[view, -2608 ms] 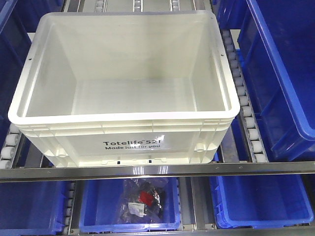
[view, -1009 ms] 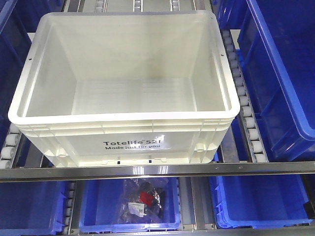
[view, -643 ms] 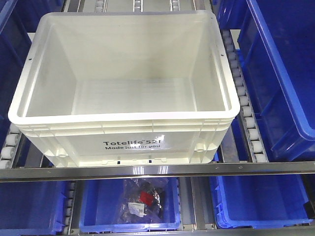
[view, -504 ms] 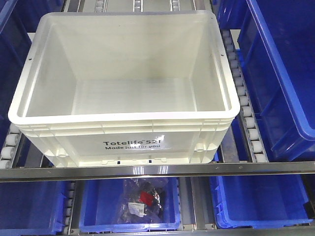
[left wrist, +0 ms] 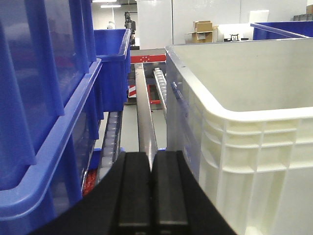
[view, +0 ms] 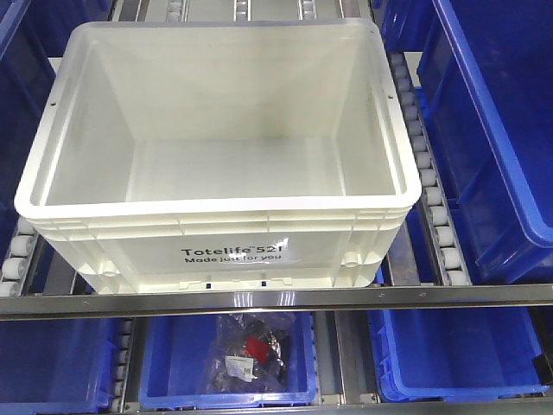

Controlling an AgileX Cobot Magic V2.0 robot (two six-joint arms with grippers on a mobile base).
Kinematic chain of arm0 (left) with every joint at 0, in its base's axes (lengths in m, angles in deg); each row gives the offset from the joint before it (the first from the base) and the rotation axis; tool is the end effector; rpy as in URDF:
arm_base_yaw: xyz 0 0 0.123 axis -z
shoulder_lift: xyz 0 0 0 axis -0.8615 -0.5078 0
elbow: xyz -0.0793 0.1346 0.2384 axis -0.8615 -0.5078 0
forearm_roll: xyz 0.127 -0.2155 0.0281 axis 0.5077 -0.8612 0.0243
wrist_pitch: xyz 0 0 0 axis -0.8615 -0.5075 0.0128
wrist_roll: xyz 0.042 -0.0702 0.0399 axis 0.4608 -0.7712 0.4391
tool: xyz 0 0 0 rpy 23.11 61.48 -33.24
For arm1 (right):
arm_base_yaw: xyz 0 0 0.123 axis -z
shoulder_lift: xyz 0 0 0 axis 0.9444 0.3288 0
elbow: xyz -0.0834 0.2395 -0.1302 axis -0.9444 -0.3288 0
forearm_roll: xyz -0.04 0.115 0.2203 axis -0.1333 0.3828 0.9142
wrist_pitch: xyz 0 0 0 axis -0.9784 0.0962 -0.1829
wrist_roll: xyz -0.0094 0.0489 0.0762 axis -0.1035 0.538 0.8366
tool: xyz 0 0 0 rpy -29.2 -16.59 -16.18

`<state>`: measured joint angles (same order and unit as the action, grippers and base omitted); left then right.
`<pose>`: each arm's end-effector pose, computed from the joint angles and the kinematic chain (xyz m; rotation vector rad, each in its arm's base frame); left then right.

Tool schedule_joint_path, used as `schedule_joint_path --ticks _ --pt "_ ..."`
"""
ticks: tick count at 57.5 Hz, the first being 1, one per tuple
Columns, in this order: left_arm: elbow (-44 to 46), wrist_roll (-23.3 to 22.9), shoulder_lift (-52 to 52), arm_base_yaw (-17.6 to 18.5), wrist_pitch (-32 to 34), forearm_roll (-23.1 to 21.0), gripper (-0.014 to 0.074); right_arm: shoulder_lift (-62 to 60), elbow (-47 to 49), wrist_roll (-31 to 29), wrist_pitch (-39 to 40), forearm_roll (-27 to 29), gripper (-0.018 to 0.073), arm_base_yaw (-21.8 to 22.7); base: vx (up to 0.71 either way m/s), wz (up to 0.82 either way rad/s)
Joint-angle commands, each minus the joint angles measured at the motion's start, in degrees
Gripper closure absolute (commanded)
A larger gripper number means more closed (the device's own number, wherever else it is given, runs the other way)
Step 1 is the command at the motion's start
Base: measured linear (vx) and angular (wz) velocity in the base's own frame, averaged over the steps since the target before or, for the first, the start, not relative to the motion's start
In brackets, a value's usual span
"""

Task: Place moving items into box and shelve

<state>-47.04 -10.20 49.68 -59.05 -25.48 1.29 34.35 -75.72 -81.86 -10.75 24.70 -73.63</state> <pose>0.0566 -0.0004 0.2028 0.0481 1.5141 0.0389 0.0567 0.0028 0.2024 -0.1150 1.5109 -0.0433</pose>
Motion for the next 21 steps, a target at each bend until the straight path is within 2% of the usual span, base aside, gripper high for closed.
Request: schedule_joint_path --ticks 1,21 --pt "-1.36 -0.41 0.79 -0.49 4.81 -0.56 0.0616 -0.77 -1.08 -0.45 4.69 -0.23 0.0575 -0.02 0.0 0.0" --pt "-1.36 -0.41 0.85 -1.31 4.81 -0.56 0.0612 -0.77 -1.08 -0.45 4.69 -0.23 0.0575 -0.02 0.0 0.0"
